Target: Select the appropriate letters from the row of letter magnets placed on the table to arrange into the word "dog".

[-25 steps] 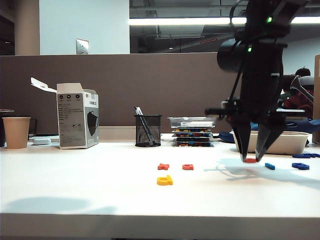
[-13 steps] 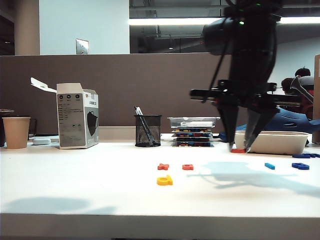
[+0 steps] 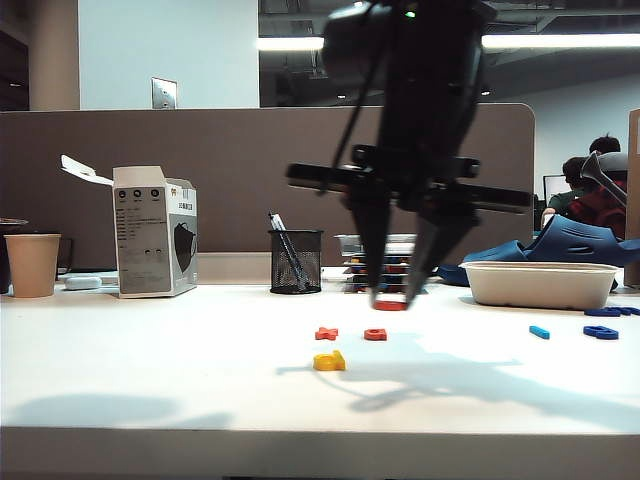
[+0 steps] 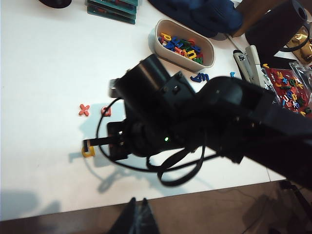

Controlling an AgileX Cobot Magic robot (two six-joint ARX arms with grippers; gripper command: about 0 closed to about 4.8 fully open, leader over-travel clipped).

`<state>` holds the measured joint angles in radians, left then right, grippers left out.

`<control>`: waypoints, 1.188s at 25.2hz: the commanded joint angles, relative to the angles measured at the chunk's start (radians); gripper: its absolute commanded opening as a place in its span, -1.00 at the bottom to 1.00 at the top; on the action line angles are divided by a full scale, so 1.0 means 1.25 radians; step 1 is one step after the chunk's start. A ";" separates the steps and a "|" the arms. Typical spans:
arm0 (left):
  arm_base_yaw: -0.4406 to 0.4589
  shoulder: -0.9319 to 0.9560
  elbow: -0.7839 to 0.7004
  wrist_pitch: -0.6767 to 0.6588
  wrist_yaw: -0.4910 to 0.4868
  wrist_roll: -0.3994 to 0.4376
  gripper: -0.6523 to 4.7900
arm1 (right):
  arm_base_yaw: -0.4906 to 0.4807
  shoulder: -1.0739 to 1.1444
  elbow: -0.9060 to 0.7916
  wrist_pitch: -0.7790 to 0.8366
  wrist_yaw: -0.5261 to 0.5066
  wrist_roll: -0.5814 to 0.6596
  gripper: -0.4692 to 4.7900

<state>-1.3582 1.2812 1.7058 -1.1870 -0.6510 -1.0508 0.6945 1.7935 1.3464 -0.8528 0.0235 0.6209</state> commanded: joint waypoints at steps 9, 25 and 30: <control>0.000 -0.001 0.002 0.005 -0.002 0.003 -0.78 | 0.016 -0.002 -0.041 0.082 0.010 0.005 -0.52; 0.000 -0.001 0.002 0.005 -0.002 0.003 -0.78 | 0.014 -0.002 -0.135 0.186 0.021 0.006 -0.52; 0.000 -0.001 0.002 0.005 -0.002 0.003 -0.78 | 0.014 0.007 -0.135 0.186 0.021 0.006 -0.47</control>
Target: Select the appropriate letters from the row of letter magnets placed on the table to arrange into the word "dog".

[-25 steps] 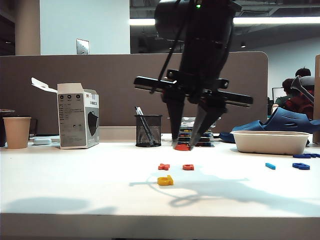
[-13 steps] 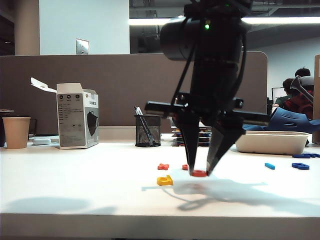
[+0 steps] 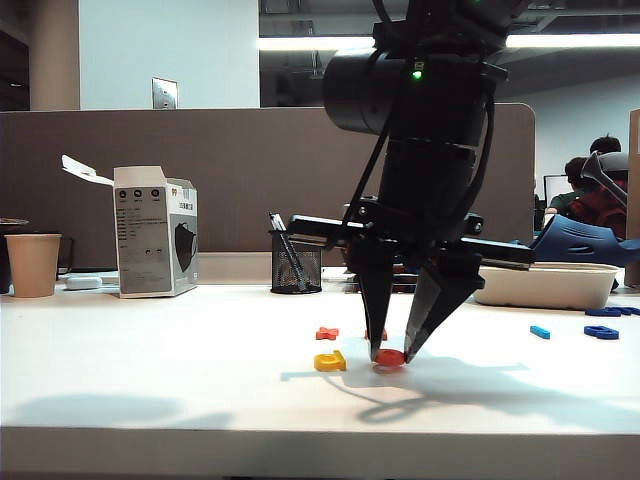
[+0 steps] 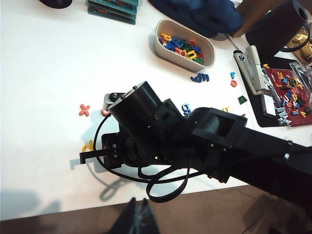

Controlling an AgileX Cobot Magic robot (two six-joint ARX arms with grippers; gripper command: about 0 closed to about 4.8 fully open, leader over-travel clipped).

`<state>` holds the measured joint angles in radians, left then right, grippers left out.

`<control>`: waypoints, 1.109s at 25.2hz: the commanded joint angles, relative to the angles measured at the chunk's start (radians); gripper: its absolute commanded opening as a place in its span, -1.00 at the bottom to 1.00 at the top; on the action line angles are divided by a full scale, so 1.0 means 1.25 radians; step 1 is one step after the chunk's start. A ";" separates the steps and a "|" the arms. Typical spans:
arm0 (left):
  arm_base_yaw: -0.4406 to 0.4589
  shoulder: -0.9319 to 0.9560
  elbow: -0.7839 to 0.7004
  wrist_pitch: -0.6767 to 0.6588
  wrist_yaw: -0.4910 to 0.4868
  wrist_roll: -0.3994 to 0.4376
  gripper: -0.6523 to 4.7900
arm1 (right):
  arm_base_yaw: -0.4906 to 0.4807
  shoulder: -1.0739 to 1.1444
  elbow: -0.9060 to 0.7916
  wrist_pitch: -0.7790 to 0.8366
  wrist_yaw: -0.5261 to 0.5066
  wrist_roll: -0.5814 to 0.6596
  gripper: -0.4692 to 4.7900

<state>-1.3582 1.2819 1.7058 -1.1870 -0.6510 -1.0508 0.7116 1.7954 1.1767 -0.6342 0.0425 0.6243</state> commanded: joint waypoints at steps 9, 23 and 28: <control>0.000 -0.002 0.002 0.005 0.000 0.003 -0.78 | 0.000 0.031 0.001 0.005 0.006 0.007 -0.32; 0.000 -0.002 0.002 0.005 0.000 0.003 -0.78 | -0.002 0.030 0.003 -0.036 0.007 0.007 0.19; 0.000 -0.002 0.002 0.005 -0.001 0.003 -0.78 | -0.010 0.029 0.003 -0.066 0.009 0.007 0.19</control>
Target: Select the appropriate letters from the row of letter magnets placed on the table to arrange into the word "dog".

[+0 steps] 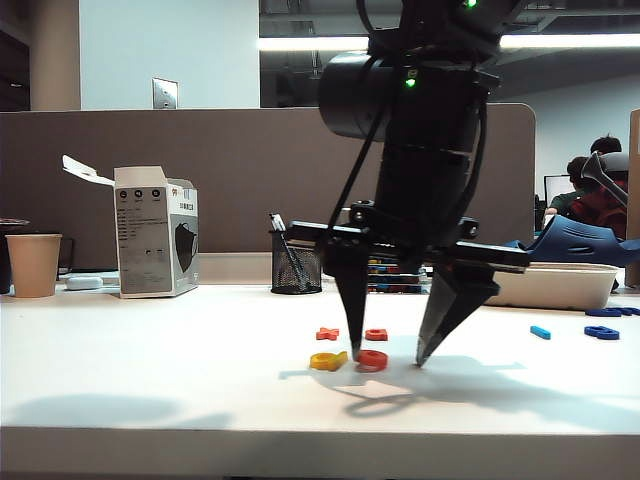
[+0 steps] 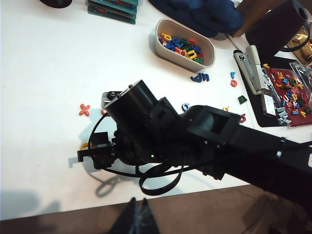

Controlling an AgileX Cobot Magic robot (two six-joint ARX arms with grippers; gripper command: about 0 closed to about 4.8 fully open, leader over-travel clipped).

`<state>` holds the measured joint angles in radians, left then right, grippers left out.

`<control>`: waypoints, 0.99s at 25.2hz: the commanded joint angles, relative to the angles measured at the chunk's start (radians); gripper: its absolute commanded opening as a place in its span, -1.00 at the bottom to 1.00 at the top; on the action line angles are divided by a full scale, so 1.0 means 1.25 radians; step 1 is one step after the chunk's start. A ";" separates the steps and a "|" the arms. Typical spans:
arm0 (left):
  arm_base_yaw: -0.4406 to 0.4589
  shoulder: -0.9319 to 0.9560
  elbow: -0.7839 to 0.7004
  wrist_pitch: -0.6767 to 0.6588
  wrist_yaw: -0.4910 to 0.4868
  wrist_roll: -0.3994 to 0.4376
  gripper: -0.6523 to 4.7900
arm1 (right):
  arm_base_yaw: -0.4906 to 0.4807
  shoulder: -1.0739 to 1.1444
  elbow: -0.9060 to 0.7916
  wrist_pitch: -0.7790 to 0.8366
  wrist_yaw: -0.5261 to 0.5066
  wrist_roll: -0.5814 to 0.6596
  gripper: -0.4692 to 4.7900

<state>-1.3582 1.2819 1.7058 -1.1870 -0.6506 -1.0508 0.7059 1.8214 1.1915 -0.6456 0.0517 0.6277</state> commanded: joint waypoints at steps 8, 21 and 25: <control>0.000 -0.002 0.002 0.005 -0.001 0.003 -0.78 | -0.014 0.008 -0.009 -0.086 0.002 0.003 0.17; 0.000 -0.002 0.002 0.005 -0.001 0.003 -0.78 | -0.033 0.008 -0.009 -0.094 -0.001 0.000 -0.07; 0.000 -0.002 0.002 0.005 -0.001 0.003 -0.78 | -0.033 0.006 -0.008 -0.098 -0.005 -0.002 0.07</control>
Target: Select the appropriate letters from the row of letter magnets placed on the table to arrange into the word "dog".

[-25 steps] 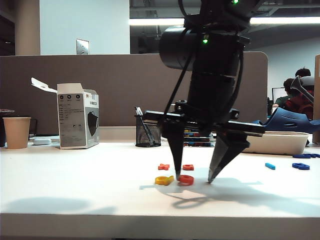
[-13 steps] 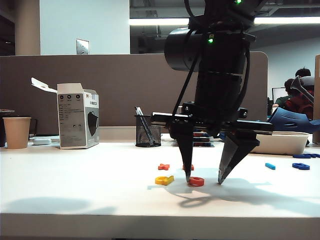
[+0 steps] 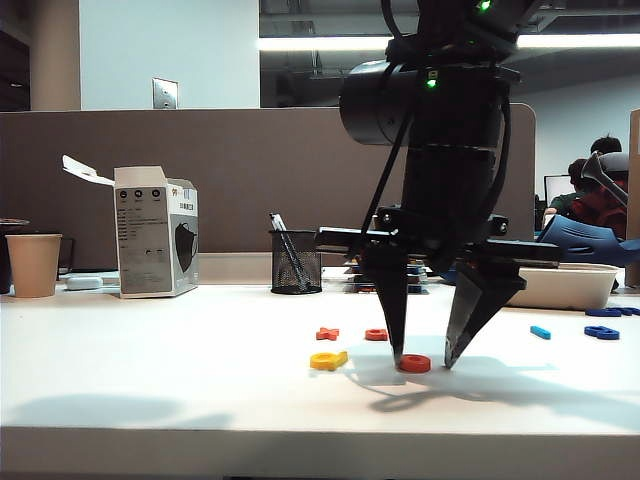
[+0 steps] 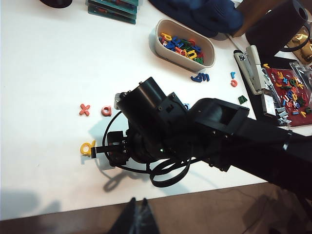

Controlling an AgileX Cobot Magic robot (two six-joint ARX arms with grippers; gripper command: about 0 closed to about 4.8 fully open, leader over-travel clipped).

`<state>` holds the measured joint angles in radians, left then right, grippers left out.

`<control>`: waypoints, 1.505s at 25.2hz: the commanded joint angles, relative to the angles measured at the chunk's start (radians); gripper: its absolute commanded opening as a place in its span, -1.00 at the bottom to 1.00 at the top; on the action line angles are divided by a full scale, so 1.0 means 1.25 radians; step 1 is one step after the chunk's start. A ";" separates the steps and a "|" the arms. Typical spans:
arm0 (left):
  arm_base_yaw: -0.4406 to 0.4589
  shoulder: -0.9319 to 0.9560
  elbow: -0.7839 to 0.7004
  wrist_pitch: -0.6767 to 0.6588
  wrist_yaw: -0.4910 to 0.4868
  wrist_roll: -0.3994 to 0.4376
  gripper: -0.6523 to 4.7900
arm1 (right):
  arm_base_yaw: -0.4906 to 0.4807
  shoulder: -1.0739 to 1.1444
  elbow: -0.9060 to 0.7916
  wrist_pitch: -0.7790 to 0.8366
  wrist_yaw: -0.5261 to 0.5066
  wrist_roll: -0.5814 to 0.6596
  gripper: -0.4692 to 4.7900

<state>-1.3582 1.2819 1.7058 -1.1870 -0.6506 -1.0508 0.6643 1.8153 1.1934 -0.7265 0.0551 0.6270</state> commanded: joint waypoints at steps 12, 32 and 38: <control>0.000 -0.002 0.002 0.005 -0.001 0.003 -0.78 | 0.000 -0.063 -0.007 -0.038 -0.007 -0.005 0.07; 0.000 -0.002 0.002 0.005 -0.001 0.003 -0.78 | 0.000 -0.067 0.036 -0.069 -0.004 -0.023 0.07; 0.000 -0.002 0.002 0.005 -0.001 0.003 -0.78 | 0.000 -0.067 0.036 -0.067 -0.005 -0.023 0.07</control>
<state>-1.3582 1.2819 1.7058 -1.1870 -0.6502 -1.0508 0.6628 1.7370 1.2350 -0.8127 0.0494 0.6014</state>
